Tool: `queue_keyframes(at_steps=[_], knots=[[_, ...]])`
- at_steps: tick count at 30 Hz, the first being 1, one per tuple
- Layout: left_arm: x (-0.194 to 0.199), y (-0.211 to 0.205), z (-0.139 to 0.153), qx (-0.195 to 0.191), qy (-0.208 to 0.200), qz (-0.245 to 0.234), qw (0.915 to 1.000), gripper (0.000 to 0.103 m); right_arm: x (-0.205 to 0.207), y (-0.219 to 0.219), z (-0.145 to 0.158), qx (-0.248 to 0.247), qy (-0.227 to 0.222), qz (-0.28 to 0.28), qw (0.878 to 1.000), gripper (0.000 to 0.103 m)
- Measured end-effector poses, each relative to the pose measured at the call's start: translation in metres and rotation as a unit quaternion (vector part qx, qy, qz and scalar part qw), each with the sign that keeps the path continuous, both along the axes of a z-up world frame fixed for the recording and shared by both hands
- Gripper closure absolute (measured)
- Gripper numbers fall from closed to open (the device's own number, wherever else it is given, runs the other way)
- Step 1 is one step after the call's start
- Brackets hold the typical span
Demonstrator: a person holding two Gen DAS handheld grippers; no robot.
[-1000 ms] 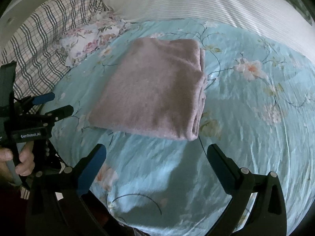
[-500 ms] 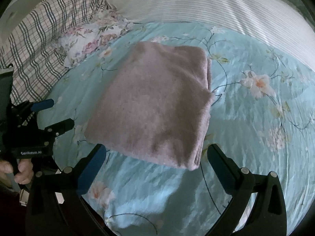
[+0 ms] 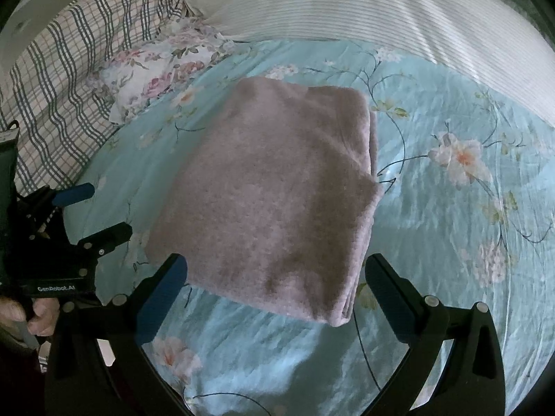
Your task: Fold small clothes
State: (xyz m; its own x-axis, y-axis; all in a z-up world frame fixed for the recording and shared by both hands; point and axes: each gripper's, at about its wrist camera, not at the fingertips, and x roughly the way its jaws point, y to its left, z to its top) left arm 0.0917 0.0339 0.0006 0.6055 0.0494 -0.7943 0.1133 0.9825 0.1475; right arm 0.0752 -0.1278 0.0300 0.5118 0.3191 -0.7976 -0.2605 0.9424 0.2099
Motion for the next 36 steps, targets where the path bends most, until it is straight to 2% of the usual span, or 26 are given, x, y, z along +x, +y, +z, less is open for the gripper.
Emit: queue_keyframes(at_steps=[36], knots=[[-0.008,-0.008,0.017,0.001,-0.025,-0.008,0.9997,0.007,-0.008,0.001,0.010,0.001,-0.010,-0.005,1.000,0.001]])
